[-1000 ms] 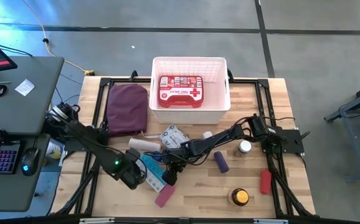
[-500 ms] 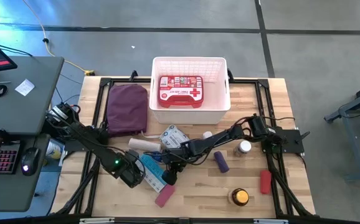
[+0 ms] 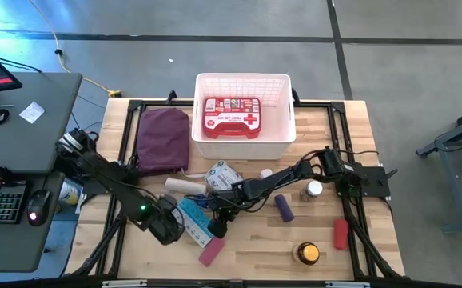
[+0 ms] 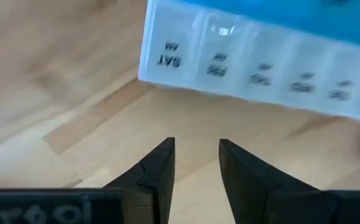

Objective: Pick & place medical supplies in basket/bin
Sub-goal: Put the white and blue pill organizer into the white bin

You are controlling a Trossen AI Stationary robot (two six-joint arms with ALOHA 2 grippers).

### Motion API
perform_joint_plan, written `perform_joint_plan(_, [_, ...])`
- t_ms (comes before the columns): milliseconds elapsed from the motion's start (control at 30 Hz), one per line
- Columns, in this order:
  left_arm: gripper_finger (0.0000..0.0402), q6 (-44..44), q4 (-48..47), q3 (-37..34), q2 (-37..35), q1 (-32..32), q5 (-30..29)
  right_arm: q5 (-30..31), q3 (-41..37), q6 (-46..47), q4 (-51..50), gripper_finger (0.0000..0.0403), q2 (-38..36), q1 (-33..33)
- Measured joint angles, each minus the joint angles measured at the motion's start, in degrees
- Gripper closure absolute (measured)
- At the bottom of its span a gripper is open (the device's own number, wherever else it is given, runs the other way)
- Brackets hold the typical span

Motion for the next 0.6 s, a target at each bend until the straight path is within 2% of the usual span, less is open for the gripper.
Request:
perform_joint_plan(167, [0.0241, 1.49, -9.7, 7.21, -0.33, 0.19, -13.69, -0.56, 0.0, -0.24, -0.08, 0.0144, 0.0, -0.01])
perform_joint_plan(233, [0.0241, 1.54, -11.73, 7.26, -0.33, 0.25, -16.52, -0.7, 0.0, -0.28, -0.1, 0.0144, -0.02, -0.01])
perform_joint_plan(300, [0.0241, 1.46, -11.09, 5.68, -0.29, 1.23, -15.46, -0.85, 0.0, -0.25, -0.1, 0.0144, -0.02, -0.01])
perform_joint_plan(467, [0.0241, 0.32, -4.22, -1.45, -0.18, 2.45, -8.03, -0.86, 0.0, -0.2, -0.08, 0.0144, -0.02, -0.01])
perform_joint_plan(600, [0.0241, -1.44, -1.04, -5.13, -0.34, 2.42, -6.45, -1.32, 0.0, -0.11, -0.11, 0.0144, -0.02, -0.01])
